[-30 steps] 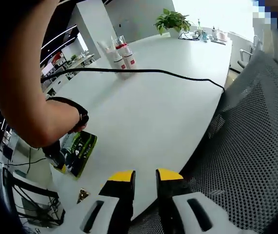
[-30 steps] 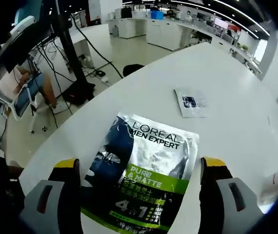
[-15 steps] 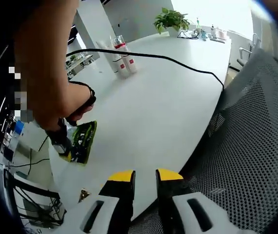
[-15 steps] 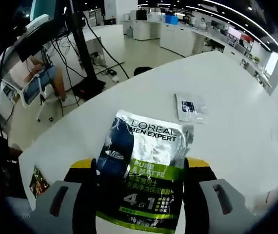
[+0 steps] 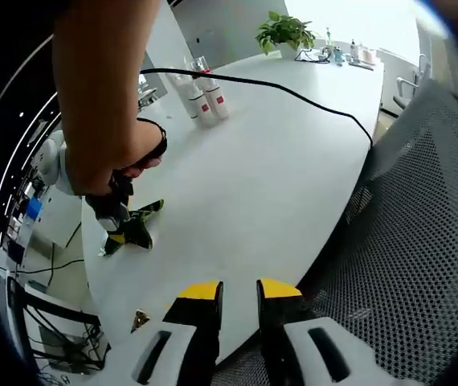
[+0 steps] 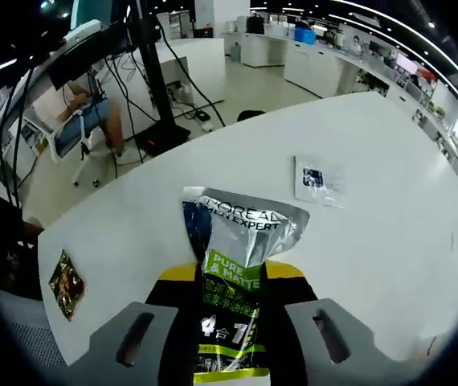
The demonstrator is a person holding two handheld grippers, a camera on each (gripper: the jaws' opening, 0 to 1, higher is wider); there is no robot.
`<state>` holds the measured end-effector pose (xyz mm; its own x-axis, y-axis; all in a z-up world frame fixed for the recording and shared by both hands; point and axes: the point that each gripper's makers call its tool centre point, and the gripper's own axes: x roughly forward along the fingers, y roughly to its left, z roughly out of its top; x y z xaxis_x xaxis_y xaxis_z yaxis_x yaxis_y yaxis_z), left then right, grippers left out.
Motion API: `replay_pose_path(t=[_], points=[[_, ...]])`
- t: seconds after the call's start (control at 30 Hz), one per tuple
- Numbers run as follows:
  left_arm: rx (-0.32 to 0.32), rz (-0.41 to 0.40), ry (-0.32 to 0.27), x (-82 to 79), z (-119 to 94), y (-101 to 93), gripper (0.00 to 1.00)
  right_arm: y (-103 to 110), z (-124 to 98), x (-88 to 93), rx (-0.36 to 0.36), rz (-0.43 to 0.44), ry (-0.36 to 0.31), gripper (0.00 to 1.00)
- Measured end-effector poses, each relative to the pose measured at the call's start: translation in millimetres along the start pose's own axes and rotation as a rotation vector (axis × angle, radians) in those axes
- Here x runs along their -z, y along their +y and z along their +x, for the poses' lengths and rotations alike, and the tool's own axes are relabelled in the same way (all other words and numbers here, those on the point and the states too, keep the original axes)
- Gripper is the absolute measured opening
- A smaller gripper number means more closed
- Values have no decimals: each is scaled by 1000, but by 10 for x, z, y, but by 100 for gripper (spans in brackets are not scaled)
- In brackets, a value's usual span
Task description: Arrange the skincare products in the storage area until every visible bottle or jar stands upright without overlapping.
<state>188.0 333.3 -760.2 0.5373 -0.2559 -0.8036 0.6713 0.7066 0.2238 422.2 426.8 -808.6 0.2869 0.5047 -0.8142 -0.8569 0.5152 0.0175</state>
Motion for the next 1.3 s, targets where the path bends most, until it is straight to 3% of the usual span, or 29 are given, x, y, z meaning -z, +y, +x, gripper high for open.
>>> replay_pose_path(t=[0.13, 0.27, 0.37, 0.43, 0.47, 0.53, 0.63, 0.7, 0.77, 0.87, 0.97, 1.07, 1.17, 1.27, 1.3], points=[[-3, -13, -33, -56, -16, 6, 18, 17, 8, 11, -55, -47, 29, 10], [-2, -28, -29, -47, -8, 11, 18, -57, -145, 100, -86, -23, 36, 5], [-6, -30, -43, -71, -20, 17, 18, -20, -448, 40, -118, -29, -73, 4], [-7, -32, -50, -83, -27, 20, 18, -22, -561, 84, -118, -30, -86, 4], [-8, -37, -68, -114, -41, 19, 18, 69, -699, 71, -163, -22, -141, 4], [-6, -49, -119, -202, -67, 9, 18, 182, -975, 124, -190, -37, -171, 4], [-3, -57, -151, -254, -99, 3, 18, 336, -1362, 312, -217, -65, -234, 4], [10, -72, -171, -284, -116, -8, 19, 353, -1596, 464, -201, -20, -261, 4], [56, -132, -207, -355, -136, -55, 19, 484, -1859, 544, -229, 28, -334, 4], [112, -226, -297, -539, -240, -43, 20, 588, -2141, 743, -214, 29, -362, 4], [137, -354, -445, -822, -463, 92, 21, 683, -2372, 845, -194, 49, -407, 5], [280, -656, -549, -1059, -606, 127, 30, 730, -2558, 805, -180, 115, -483, 5], [397, -862, -595, -1105, -610, 111, 39, 770, -2647, 840, -172, 124, -503, 5], [499, -928, -648, -1178, -682, 124, 41, 836, -2639, 918, -174, 101, -491, 5], [521, -999, -730, -1263, -761, 211, 40, 852, -2637, 940, -174, 94, -486, 5]])
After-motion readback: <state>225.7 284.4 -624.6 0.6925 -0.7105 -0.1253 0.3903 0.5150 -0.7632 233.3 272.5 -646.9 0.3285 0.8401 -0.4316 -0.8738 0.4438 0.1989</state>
